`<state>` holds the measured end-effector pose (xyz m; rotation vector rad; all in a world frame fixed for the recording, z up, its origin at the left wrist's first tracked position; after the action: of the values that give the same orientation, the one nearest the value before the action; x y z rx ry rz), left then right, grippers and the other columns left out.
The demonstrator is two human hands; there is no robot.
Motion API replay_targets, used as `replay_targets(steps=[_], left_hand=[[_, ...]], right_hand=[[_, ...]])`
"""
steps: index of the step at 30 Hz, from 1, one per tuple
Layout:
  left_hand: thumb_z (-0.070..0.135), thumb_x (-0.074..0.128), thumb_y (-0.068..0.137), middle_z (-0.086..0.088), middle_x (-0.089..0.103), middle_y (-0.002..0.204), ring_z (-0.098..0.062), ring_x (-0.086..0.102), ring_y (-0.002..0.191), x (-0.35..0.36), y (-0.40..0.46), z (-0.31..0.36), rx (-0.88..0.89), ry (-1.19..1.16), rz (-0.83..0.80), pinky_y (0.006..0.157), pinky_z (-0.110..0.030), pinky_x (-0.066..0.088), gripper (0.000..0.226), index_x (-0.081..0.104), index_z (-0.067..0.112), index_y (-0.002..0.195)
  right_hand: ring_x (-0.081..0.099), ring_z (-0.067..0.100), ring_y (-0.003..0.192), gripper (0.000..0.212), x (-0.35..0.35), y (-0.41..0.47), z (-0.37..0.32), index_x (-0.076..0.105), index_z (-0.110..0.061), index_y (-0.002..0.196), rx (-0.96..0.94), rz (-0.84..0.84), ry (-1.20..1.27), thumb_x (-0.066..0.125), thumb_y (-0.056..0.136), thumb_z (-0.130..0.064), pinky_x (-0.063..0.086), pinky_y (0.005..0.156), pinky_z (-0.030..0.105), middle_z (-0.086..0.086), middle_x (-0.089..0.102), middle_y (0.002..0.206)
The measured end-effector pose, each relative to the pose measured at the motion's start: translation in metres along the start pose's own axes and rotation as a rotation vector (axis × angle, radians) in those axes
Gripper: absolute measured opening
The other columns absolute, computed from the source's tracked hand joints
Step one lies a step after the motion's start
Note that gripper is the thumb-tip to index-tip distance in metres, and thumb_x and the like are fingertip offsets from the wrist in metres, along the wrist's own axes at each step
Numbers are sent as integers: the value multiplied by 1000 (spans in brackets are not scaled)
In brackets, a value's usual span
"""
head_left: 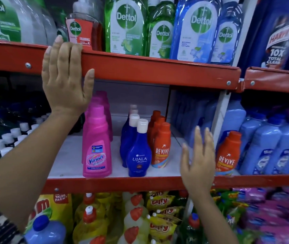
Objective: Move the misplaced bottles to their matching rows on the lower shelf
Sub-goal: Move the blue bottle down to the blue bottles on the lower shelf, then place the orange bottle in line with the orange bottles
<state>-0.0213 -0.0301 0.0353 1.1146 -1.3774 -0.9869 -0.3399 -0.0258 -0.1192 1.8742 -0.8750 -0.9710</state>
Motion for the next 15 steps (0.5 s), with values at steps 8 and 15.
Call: replay_targets(steps=[8,15], left_hand=[[32,36,104,-25,47,141,-36,33,137,-4,0,1,-10,-29,-6,121,-26,1,47,40,4,141],[33,34,104,-24,45,143,-37,31,139,-5,1,1,-22,-44,-40,121,-28,3,48,38,4,143]], right_hand=[[33,42,138,47,-28,33,107,38,-15,145,211,125,-187,44,100,-27,44,98,61,23,33,152],[55,46,109,46,-26,50,119,40,-16,142,252,-56,-232,50,98,-28,50,70,48,21,50,134]])
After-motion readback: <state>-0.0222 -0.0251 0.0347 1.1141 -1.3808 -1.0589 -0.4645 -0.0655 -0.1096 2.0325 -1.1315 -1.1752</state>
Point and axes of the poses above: each hand's wrist, its own y-axis towards the middle knuckle, its own x-axis out of the palm, z = x × y, the point moved 5 cm from there along y, towards the middle knuckle
